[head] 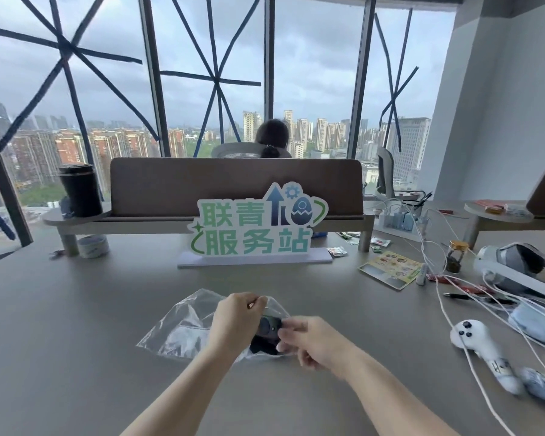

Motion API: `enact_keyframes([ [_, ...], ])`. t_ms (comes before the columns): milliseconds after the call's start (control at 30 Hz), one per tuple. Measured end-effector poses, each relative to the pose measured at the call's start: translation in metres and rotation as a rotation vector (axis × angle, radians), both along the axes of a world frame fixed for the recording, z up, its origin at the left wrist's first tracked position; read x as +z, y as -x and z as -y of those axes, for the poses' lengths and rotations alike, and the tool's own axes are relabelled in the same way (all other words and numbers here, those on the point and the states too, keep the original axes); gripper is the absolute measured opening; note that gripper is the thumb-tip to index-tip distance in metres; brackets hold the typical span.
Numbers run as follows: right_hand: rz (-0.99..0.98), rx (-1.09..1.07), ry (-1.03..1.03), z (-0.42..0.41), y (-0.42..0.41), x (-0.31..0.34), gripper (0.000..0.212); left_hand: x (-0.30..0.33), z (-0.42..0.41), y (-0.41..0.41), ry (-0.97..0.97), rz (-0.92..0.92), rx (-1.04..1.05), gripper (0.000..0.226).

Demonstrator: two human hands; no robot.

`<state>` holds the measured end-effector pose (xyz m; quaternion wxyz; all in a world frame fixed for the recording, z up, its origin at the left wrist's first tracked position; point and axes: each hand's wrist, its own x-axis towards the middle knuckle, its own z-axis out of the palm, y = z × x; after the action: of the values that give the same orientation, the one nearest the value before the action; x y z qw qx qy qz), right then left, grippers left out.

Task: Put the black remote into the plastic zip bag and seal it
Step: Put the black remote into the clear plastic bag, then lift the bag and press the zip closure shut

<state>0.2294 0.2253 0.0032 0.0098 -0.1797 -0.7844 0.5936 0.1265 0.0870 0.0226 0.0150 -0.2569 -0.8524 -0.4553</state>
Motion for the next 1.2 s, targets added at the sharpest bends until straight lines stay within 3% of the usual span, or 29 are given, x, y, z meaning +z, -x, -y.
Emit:
enact_keyframes([
  [67,-0.069,-0.228,-0.214,0.001,0.008,-0.013,0.015,-0.001,0.008,0.003,-0.001,-0.012,-0.002,0.028],
  [133,-0.096,-0.341,-0.433,-0.002,0.008,-0.018,0.003,-0.002,0.013,0.006,0.032,-0.015,-0.023,0.033],
  [233,0.003,-0.198,-0.495,0.000,0.011,-0.021,0.037,-0.006,0.016,0.007,0.081,-0.011,-0.054,0.035],
  [267,0.007,-0.180,-0.509,0.000,0.015,-0.023,0.038,-0.007,0.017,0.007,0.100,-0.014,-0.072,0.034],
  [333,-0.045,-0.216,-0.585,0.003,0.024,-0.024,0.014,-0.006,0.019,0.005,0.129,-0.024,-0.121,0.026],
  [400,-0.082,-0.282,-0.638,0.001,0.032,-0.026,0.025,-0.002,0.026,0.001,0.187,0.002,-0.197,0.020],
  [500,-0.107,-0.339,-0.648,0.000,0.035,-0.017,0.024,-0.006,0.036,-0.001,0.436,0.017,-0.345,0.050],
  [567,-0.146,-0.374,-0.614,0.002,0.032,-0.007,0.017,-0.010,0.040,-0.003,0.486,-0.058,-0.317,0.047],
  [633,-0.201,-0.385,-0.587,0.005,0.027,0.007,0.016,-0.006,0.045,0.000,0.399,-0.160,-0.170,0.035],
  [733,-0.292,-0.406,-0.510,0.010,0.021,0.040,0.019,0.024,0.049,0.011,0.235,-0.297,0.048,0.034],
  [867,-0.504,-0.474,-0.370,0.021,0.008,0.114,0.019,0.099,0.045,0.018,0.049,-0.577,0.165,0.017],
  [933,-0.611,-0.532,-0.299,0.024,0.002,0.150,0.020,0.131,0.044,0.017,0.027,-0.615,0.189,0.011],
  [1000,-0.657,-0.553,-0.212,0.022,-0.001,0.173,0.022,0.142,0.045,0.019,0.104,-0.520,0.147,0.015],
  [1133,-0.602,-0.546,-0.076,0.018,-0.006,0.175,0.026,0.122,0.054,0.019,0.291,0.065,-0.116,0.016],
  [1200,-0.593,-0.557,-0.054,0.016,-0.010,0.171,0.026,0.124,0.059,0.019,0.303,0.246,-0.187,0.017],
])
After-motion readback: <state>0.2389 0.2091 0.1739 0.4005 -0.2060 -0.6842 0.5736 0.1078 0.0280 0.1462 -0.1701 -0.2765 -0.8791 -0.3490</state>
